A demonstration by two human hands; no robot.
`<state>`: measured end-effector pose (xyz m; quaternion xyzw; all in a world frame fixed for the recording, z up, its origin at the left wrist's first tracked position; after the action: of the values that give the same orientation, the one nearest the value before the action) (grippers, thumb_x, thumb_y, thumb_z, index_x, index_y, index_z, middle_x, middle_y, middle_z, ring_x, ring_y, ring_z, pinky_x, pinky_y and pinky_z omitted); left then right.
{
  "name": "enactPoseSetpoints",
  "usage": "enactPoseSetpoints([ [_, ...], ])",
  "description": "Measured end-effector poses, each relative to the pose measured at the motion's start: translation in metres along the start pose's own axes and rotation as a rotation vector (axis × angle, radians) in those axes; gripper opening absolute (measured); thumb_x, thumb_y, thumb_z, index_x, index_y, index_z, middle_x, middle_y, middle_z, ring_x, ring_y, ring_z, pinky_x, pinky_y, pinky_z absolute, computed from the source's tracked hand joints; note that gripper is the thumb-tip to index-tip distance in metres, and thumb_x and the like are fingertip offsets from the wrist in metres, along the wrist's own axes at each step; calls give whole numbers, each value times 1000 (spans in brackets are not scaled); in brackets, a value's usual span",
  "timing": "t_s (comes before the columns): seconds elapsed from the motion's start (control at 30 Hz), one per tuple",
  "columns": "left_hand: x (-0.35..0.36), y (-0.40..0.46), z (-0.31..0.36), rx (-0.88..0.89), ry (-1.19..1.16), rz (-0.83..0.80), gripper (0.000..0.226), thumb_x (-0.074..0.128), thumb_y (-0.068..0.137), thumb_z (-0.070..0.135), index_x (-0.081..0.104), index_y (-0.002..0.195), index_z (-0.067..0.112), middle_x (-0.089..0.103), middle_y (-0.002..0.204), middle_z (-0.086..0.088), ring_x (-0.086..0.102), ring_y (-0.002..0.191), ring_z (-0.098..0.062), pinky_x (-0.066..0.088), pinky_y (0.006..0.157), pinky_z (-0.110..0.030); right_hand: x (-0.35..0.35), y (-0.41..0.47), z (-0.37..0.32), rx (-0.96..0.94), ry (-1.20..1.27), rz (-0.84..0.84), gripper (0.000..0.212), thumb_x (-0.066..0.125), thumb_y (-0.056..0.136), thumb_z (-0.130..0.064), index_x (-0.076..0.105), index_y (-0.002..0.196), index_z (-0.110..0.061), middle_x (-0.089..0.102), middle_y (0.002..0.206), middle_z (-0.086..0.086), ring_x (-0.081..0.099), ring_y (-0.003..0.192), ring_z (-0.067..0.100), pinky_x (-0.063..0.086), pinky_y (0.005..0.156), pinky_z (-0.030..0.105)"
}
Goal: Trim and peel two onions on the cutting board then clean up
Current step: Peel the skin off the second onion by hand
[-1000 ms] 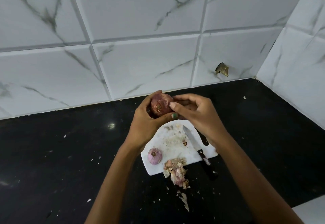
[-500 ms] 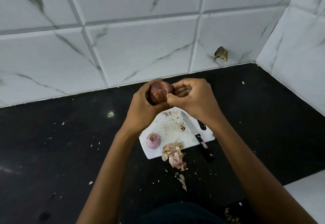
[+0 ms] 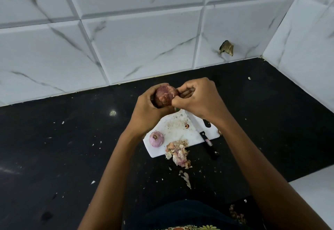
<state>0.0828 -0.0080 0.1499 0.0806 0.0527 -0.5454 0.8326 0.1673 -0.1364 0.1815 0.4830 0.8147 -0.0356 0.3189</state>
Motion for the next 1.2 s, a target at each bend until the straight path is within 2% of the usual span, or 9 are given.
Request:
enactPoseSetpoints([
  [0.1,0,1,-3,-3,14,-13,66,85,67,3,58,126,14,66,111,3,67,99,-6,54,81,-19,-3,3,9,23,33,117,11,66,76,-5,72,67,-7,68,59,2,68,56,12,59,60,36],
  [0.17,-1,2,-4,-5,21,21,64,85,67,4,59,125,14,67,111,3,67,99,-8,54,81,-18,0,0,8,14,67,49,6,71,77,-11,76,82,-10,71,69,-2,68,63,5,58,63,23],
  [0.23,-3,3,-5,2,17,49,61,85,69,4,60,123,14,68,109,1,68,98,-8,54,80,-18,4,-5,4,-5,96,-2,22,77,77,-25,73,95,-12,71,80,-6,66,71,0,53,64,14],
  [0.33,-5,4,-5,17,26,93,56,84,71,7,62,122,15,70,108,2,68,98,-8,56,83,-23,11,-9,4,-21,129,-22,37,81,72,-34,69,101,-15,70,88,-7,67,76,2,54,67,14],
  [0.53,-5,2,-7,19,34,126,56,88,66,11,64,116,17,69,107,3,68,99,-10,57,88,-30,13,-8,12,-113,207,119,12,74,80,-11,73,91,-5,70,87,2,67,80,10,56,73,26],
  [0.7,-4,1,-10,15,31,125,54,88,65,10,65,114,15,69,106,0,68,98,-13,57,87,-31,20,-14,11,-150,112,166,4,66,86,-8,68,87,-5,66,83,1,62,75,7,48,67,11],
  [0.9,-2,-3,-7,-42,-112,37,62,86,60,12,64,118,16,69,106,4,68,97,-9,55,80,-22,26,-12,32,70,186,216,8,57,92,-4,60,88,-11,64,79,-3,64,72,6,52,64,15],
  [1.03,-3,-5,-12,-66,-127,21,62,84,66,5,61,122,21,65,111,8,66,99,-7,55,83,-24,42,-15,69,270,21,-71,7,59,93,-10,62,87,-9,66,76,5,63,57,10,56,59,23],
  [1.2,-2,-5,-18,-96,-138,24,61,85,66,2,62,120,20,66,110,6,66,101,-10,55,87,-27,76,-40,117,450,-369,-497,15,51,92,-5,63,95,1,69,96,16,68,86,29,57,80,40],
])
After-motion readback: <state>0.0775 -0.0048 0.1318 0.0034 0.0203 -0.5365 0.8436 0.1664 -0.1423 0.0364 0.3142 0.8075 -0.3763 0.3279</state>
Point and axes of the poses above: each hand's wrist, its own y-axis towards the middle knuckle, its own x-axis out of the palm, z = x × y, the point moved 3 cm from there along y, towards the middle knuckle
